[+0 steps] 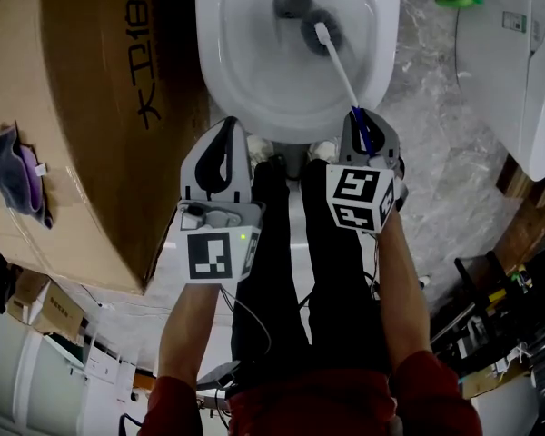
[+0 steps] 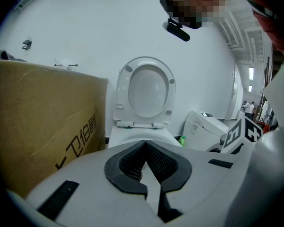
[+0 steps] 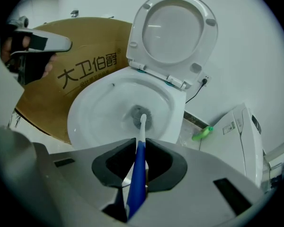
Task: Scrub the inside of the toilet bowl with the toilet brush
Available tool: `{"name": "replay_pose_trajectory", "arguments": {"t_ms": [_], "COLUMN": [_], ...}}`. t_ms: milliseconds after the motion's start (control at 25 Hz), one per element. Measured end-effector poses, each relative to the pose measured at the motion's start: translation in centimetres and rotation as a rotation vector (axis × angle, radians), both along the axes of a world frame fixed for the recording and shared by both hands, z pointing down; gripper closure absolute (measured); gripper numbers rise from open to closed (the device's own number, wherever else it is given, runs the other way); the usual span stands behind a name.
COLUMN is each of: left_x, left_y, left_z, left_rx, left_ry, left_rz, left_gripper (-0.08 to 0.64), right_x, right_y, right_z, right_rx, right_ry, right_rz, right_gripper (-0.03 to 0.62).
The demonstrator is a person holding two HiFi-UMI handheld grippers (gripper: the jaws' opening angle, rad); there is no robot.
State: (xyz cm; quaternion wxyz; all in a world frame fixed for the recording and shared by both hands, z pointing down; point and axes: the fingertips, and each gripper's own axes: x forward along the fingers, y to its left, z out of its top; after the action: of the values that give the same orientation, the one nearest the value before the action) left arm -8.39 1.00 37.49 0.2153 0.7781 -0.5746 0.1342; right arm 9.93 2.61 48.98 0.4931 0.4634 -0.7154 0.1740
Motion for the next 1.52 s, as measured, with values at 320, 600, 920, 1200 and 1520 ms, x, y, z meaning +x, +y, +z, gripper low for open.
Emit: {"name": "replay_pose_trajectory", "arguments": {"t_ms": [320,600,920,1200,1520], "left_x": [-1.2,-1.9,-1.7,-1.2,-1.8], "left_y": [0.3,0.4,-0.2,-0.7,0.6], "left_z": [-0.4,-1.7,-5.7,-14.2,-22.3], "left_rx": [-0.001,0.003,0.028,0.091,0.123], "left_ry": [-0.01,-0.027,-0.069,-0.077,-0.073], "left_rz": [-0.017,-0.013,0.024,0.02,-0.027], "left_gripper": [0.549,0.549,0.549,0.549,0.549], "right_x": [-2.6,-5.6,-5.0,-4.4,-5.3], "right_y": [-5.2,-4.4,-0.9,2.1,3.4], "right_z": [1.5,3.8,2.3,-3.4,-13.1], "right_rx": [0.037,-0.056,-0.137,-0.238,-0.242], "right_ry": [-0.026,-0.03,-0.021,-0.12,-0.203], "right_rz": [-0.001,-0.046,-0.073,0.021,0.032], "right_gripper": [0.531,0.531,0.531,0.531,0.531]}}
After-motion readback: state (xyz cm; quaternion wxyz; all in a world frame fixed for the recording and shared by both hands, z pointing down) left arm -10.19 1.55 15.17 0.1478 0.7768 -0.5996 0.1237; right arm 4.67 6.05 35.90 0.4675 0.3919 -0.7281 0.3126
